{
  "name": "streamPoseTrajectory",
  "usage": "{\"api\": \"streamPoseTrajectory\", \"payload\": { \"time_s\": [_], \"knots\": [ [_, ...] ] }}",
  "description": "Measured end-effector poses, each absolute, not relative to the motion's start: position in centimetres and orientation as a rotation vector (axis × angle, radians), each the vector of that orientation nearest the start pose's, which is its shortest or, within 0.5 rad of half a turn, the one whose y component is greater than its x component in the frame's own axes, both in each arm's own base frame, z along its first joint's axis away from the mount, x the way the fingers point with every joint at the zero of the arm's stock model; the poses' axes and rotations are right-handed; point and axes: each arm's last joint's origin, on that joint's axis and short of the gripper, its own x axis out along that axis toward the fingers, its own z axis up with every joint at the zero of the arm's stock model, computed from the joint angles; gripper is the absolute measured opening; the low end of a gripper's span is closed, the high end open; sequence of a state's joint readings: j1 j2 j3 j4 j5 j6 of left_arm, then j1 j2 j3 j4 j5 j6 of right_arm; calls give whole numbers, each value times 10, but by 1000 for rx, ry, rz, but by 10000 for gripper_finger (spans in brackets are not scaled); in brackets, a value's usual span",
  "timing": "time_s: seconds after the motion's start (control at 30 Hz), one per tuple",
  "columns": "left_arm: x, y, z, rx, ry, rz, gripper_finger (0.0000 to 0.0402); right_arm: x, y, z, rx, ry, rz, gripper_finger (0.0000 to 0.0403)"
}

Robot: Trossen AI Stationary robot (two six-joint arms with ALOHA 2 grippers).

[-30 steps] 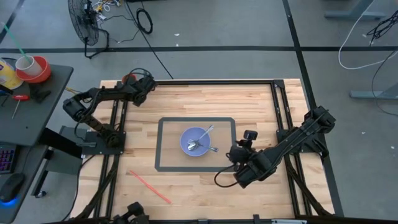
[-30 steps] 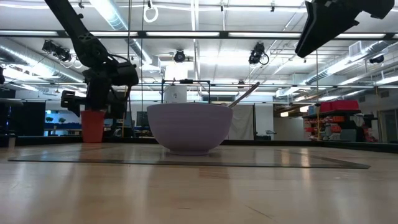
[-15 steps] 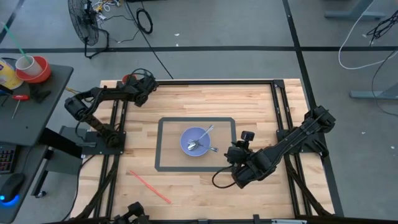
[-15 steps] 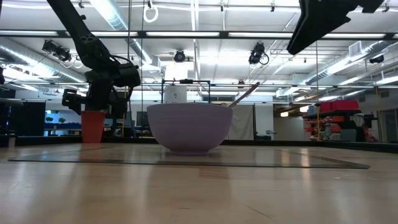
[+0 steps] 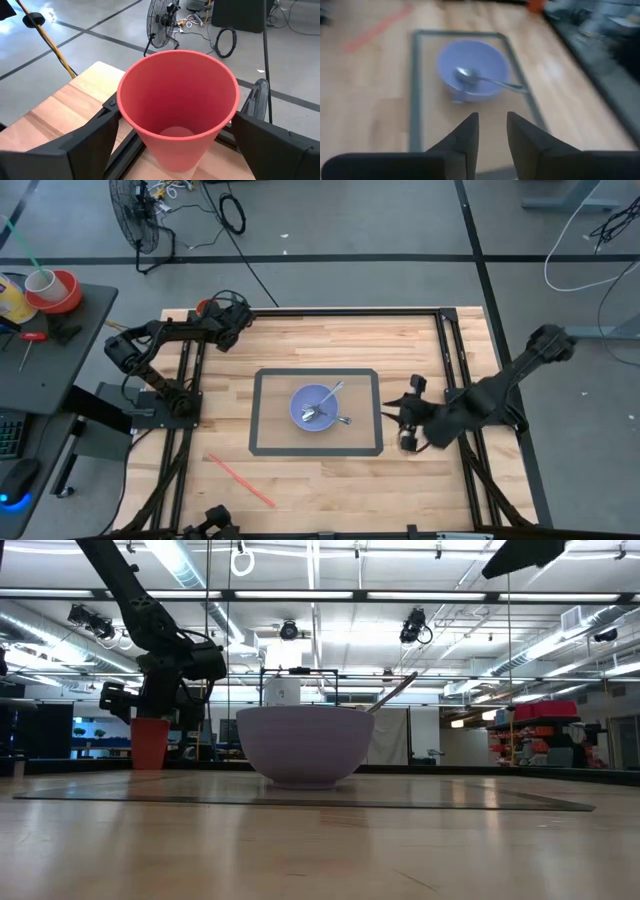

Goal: Pick & Place Utensil
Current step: Put the orange cup on the mat to the top right of the purple bowl

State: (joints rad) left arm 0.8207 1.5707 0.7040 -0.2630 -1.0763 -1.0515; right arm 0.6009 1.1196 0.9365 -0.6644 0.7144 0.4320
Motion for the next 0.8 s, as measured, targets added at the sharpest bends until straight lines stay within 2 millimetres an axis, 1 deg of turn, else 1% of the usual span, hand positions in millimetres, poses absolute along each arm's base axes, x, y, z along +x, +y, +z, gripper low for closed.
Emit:
{"api": "streamPoseTrajectory", "payload": {
  "time_s": [0.2, 0.3, 0.6, 0.7, 0.8],
  "knots": [
    [158, 207, 146, -465, 283, 2116, 389, 170, 83, 275, -24, 471, 24, 105],
    [158, 207, 146, -467, 286, 2114, 390, 159, 72, 269, -11, 398, 86, 105],
    [158, 207, 146, -469, 287, 2113, 390, 122, 47, 257, 1, 211, 127, 105],
    [158, 207, 146, -469, 286, 2113, 390, 113, 40, 255, 13, 157, 110, 105],
    [158, 207, 146, -469, 286, 2113, 390, 108, 37, 251, 48, 141, 85, 105]
  ]
}}
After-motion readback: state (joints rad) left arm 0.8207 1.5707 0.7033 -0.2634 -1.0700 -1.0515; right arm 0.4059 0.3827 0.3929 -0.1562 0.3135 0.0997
